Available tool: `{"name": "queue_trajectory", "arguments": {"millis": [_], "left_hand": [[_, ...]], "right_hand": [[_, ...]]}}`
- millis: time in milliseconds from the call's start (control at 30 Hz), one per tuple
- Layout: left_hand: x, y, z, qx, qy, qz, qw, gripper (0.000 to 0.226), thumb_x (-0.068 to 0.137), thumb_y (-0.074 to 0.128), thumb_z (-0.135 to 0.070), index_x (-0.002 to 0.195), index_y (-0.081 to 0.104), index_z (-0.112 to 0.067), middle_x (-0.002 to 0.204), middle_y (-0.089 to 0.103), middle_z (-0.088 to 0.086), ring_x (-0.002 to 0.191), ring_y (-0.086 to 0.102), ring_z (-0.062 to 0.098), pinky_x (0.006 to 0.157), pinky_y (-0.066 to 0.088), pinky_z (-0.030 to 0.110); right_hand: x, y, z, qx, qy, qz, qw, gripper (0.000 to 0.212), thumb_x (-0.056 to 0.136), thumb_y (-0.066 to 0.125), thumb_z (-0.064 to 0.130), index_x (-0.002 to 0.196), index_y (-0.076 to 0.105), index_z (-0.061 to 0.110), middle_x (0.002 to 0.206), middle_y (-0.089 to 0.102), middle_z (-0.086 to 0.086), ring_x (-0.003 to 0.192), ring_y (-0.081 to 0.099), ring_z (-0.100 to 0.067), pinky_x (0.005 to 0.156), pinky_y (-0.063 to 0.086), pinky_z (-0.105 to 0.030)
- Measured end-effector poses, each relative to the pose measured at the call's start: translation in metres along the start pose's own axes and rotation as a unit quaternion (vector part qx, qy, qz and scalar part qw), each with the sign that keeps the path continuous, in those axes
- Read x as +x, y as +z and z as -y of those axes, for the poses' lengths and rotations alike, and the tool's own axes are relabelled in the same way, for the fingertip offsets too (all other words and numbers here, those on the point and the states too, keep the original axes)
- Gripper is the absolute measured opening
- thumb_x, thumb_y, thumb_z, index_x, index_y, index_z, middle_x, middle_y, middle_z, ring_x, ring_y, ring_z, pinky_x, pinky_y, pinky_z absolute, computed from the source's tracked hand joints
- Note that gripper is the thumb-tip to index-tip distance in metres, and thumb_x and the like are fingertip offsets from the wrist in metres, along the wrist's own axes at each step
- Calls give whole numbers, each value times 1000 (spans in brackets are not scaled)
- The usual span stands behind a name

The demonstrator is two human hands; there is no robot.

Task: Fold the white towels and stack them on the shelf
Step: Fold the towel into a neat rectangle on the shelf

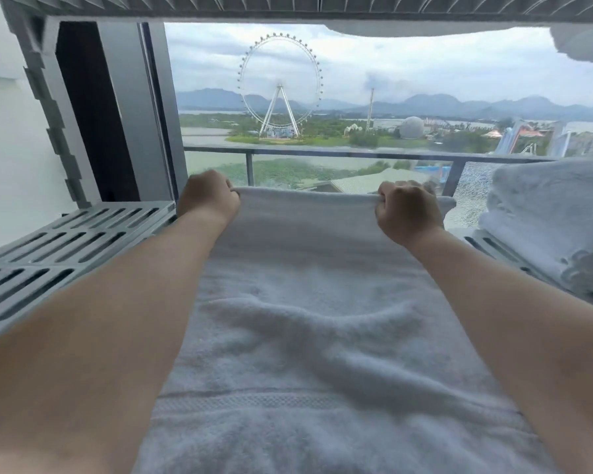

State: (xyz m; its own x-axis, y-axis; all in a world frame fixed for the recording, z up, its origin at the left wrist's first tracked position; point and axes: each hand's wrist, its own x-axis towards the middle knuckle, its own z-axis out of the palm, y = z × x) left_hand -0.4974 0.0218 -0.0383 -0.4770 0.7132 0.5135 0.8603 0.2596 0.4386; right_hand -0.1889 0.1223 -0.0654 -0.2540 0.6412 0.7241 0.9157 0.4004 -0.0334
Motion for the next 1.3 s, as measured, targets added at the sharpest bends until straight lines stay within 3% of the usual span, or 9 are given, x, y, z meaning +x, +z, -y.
{"name": "queue_trajectory", "arguments": {"millis": [267,400,533,733,867,1000,1067,1167,1300], "left_hand": [[-60,-49,5,9,60,2,998,15,92,60,-16,96,72,-8,113,61,21,89,63,38,77,52,40],[-95,-55,20,46,101,28,993,16,95,58,-12,96,72,-4,123,52,20,85,63,38,68,46,38],[-114,-61,32,63,129,33,989,17,95,56,-13,93,72,-8,101,60,15,77,56,32,63,42,37],[-157,-56,33,211,157,24,964,20,90,53,-7,88,72,-10,84,62,8,78,55,26,61,46,35],[-155,-50,34,262,188,6,947,22,86,51,-4,91,72,-9,96,65,9,104,50,31,95,44,44],[-153,-46,38,251,124,74,957,47,95,37,-19,140,49,-9,149,47,16,146,28,36,124,13,52],[-151,-45,39,256,85,107,957,54,98,30,-27,149,38,-11,154,41,16,149,22,37,123,13,53],[-150,-44,40,272,45,115,954,46,95,29,-30,132,50,-11,138,54,17,131,39,38,105,37,51],[-154,-47,39,277,73,79,955,39,95,34,-29,116,61,-10,125,59,18,115,47,36,94,41,47]], "right_hand": [[-54,-58,14,4,-38,14,999,14,83,55,11,86,66,5,88,70,-18,87,64,-38,82,48,-43],[-88,-82,14,-14,-65,30,997,13,82,57,11,88,69,8,87,70,-14,88,63,-37,83,48,-44],[-119,-90,19,-50,-59,74,994,17,84,58,15,93,71,12,93,69,-13,94,61,-37,91,42,-46],[-138,-88,19,-3,76,134,988,31,90,49,8,108,72,18,107,67,-13,104,58,-36,95,45,-43],[-140,-91,20,12,105,149,983,41,85,46,-1,112,73,15,102,66,-15,103,57,-36,88,51,-40],[-139,-88,18,27,117,144,982,42,86,44,-2,107,75,17,100,67,-15,102,57,-36,84,51,-41],[-139,-85,16,21,119,131,984,40,86,46,-1,104,76,16,96,68,-16,97,59,-36,79,50,-40],[-139,-84,12,8,118,86,989,37,81,50,-3,97,78,15,89,67,-20,87,61,-38,74,51,-39],[-140,-83,14,6,134,123,983,36,85,49,-1,102,78,14,98,70,-24,91,64,-41,80,54,-42]]}}
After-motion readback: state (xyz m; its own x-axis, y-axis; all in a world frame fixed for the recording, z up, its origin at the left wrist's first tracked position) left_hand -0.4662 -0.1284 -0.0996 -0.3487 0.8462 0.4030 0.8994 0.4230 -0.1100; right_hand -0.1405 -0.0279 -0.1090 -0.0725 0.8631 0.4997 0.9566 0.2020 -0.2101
